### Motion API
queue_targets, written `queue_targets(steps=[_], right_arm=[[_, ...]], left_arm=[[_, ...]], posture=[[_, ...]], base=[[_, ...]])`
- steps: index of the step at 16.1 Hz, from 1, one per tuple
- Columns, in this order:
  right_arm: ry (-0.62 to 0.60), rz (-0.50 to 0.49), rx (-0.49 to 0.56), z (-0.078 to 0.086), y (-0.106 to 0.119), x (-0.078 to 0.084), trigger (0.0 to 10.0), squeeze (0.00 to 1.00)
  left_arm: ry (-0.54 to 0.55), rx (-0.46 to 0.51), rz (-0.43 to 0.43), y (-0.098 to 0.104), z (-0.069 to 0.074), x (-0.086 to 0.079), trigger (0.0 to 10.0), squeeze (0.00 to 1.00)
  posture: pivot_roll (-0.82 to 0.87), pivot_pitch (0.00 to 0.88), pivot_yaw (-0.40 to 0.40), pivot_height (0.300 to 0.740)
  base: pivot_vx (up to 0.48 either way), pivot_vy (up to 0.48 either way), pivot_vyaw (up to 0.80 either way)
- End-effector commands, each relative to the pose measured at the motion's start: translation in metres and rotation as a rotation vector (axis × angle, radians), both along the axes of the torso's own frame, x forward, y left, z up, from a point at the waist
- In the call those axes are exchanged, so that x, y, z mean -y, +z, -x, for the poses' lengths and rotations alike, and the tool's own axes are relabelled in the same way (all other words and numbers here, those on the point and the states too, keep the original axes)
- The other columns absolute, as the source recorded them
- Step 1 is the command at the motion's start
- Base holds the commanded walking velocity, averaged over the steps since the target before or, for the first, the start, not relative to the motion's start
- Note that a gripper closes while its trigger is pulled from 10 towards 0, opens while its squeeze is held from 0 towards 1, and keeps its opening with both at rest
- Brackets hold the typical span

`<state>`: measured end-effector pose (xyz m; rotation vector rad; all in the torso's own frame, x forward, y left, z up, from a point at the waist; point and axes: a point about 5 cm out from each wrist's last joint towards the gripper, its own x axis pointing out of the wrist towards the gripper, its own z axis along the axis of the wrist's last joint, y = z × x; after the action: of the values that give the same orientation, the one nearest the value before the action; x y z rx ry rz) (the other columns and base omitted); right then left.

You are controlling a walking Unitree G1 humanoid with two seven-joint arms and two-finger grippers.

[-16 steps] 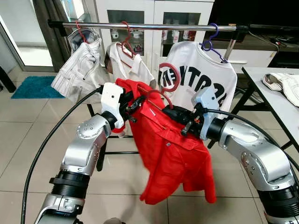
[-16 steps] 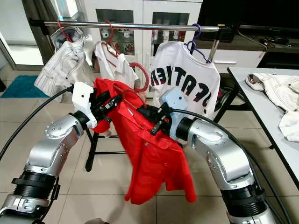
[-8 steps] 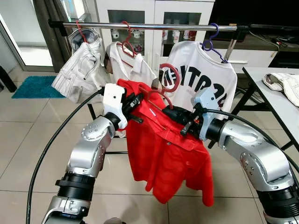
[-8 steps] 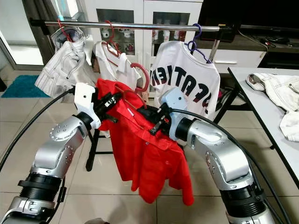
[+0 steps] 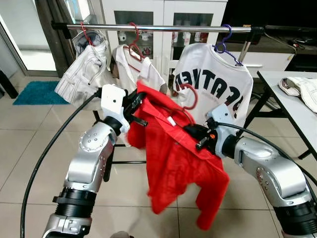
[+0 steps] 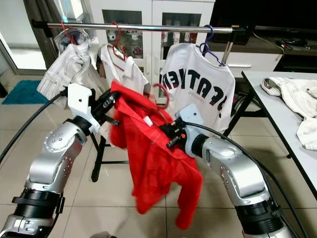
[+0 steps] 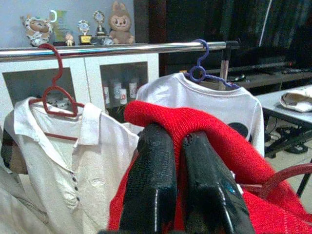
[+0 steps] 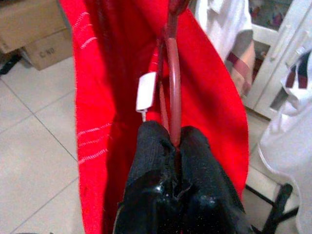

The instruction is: Hang hanger

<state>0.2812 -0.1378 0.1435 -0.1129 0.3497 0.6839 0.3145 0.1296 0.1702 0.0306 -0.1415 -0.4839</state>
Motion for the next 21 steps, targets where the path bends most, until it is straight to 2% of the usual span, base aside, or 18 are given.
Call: queue_targets(steps=[1, 2, 4, 6, 7, 8, 9, 11, 12, 13, 14, 15, 16, 17, 18, 19, 21], right_arm=[[-0.06, 0.035, 0.005, -0.005, 0.002, 0.01, 10.0, 0.0], [-0.068, 0.017, 0.023, -0.007, 0.006, 0.01, 10.0, 0.0], [-0.041, -0.115, 0.087, -0.008, 0.026, 0.003, 10.0, 0.0], [-0.011, -0.172, 0.107, -0.006, 0.035, -0.001, 10.0, 0.0], [0.015, -0.201, 0.115, -0.005, 0.039, -0.003, 10.0, 0.0], [0.028, -0.212, 0.119, -0.004, 0.041, -0.003, 10.0, 0.0], [0.031, -0.21, 0.121, -0.005, 0.041, -0.004, 10.0, 0.0], [0.025, -0.2, 0.123, -0.005, 0.04, -0.003, 10.0, 0.0], [0.027, -0.192, 0.124, -0.005, 0.039, -0.002, 10.0, 0.0], [0.037, -0.187, 0.125, -0.005, 0.04, -0.002, 10.0, 0.0], [0.042, -0.182, 0.126, -0.006, 0.04, -0.001, 10.0, 0.0], [0.051, -0.165, 0.131, -0.006, 0.038, 0.0, 10.0, 0.0], [0.048, -0.159, 0.135, -0.008, 0.038, 0.001, 10.0, 0.0], [0.049, -0.161, 0.136, -0.009, 0.038, 0.001, 10.0, 0.0], [0.057, -0.165, 0.137, -0.009, 0.039, 0.0, 10.0, 0.0], [0.103, -0.168, 0.143, -0.009, 0.041, -0.001, 10.0, 0.0], [0.142, -0.17, 0.148, -0.008, 0.042, -0.001, 10.0, 0.0]], left_arm=[[-0.013, 0.038, -0.023, 0.006, 0.003, 0.001, 0.0, 0.0], [-0.026, 0.014, -0.039, 0.002, 0.004, 0.004, 0.0, 0.0], [0.018, -0.132, -0.175, -0.026, 0.005, 0.002, 0.0, 0.0], [0.055, -0.166, -0.211, -0.034, 0.004, -0.001, 0.0, 0.0], [0.022, -0.18, -0.221, -0.036, 0.005, 0.002, 0.0, 0.0], [-0.036, -0.201, -0.219, -0.039, 0.008, 0.009, 2.5, 0.0], [-0.074, -0.21, -0.228, -0.04, 0.011, 0.014, 10.0, 0.0], [-0.152, -0.206, -0.182, -0.035, 0.016, 0.018, 10.0, 0.0], [-0.192, -0.209, -0.145, -0.031, 0.018, 0.017, 10.0, 0.84], [-0.281, -0.211, -0.123, -0.024, 0.024, 0.014, 10.0, 1.0], [-0.341, -0.225, -0.143, -0.023, 0.028, 0.01, 10.0, 1.0], [-0.441, -0.253, -0.208, -0.022, 0.037, -0.002, 10.0, 1.0], [-0.498, -0.279, -0.256, -0.018, 0.044, -0.023, 10.0, 1.0], [-0.51, -0.284, -0.271, -0.013, 0.045, -0.034, 10.0, 1.0], [-0.514, -0.286, -0.283, -0.006, 0.045, -0.044, 10.0, 1.0], [-0.473, -0.261, -0.313, 0.008, 0.04, -0.062, 10.0, 1.0], [-0.368, -0.203, -0.331, 0.023, 0.03, -0.078, 10.0, 1.0]], posture=[[0.0, 0.0, 0.032, 0.74], [0.0, 0.0, 0.032, 0.74], [0.0, 0.0, 0.034, 0.74], [0.0, 0.0, 0.035, 0.74], [0.0, 0.0, 0.034, 0.74], [0.0, 0.0, 0.035, 0.74], [0.0, 0.0, 0.036, 0.74], [0.0, 0.0, 0.036, 0.74], [0.0, 0.0, 0.036, 0.74], [0.0, 0.0, 0.037, 0.74], [0.0, 0.0, 0.037, 0.74], [0.0, 0.0, 0.037, 0.74], [0.0, 0.0, 0.024, 0.74], [0.0, 0.0, 0.017, 0.74], [0.0, 0.0, 0.012, 0.74], [0.02, 0.0, -0.006, 0.74], [0.03, 0.0, -0.01, 0.74]], base=[[0.0, 0.0, 0.0], [0.0, 0.0, 0.0], [0.0, 0.0, 0.0], [0.0, 0.0, 0.0], [0.0, 0.0, 0.0], [0.0, 0.0, 0.0], [0.0, 0.0, 0.0], [0.0, 0.0, 0.0], [0.0, 0.0, 0.0], [0.0, 0.0, 0.0], [0.0, 0.0, 0.0], [0.0, 0.0, 0.0], [0.0, 0.0, 0.0], [0.0, 0.0, 0.0], [0.0, 0.0, 0.0], [0.0, 0.0, 0.0], [0.0, 0.0, 0.0]])
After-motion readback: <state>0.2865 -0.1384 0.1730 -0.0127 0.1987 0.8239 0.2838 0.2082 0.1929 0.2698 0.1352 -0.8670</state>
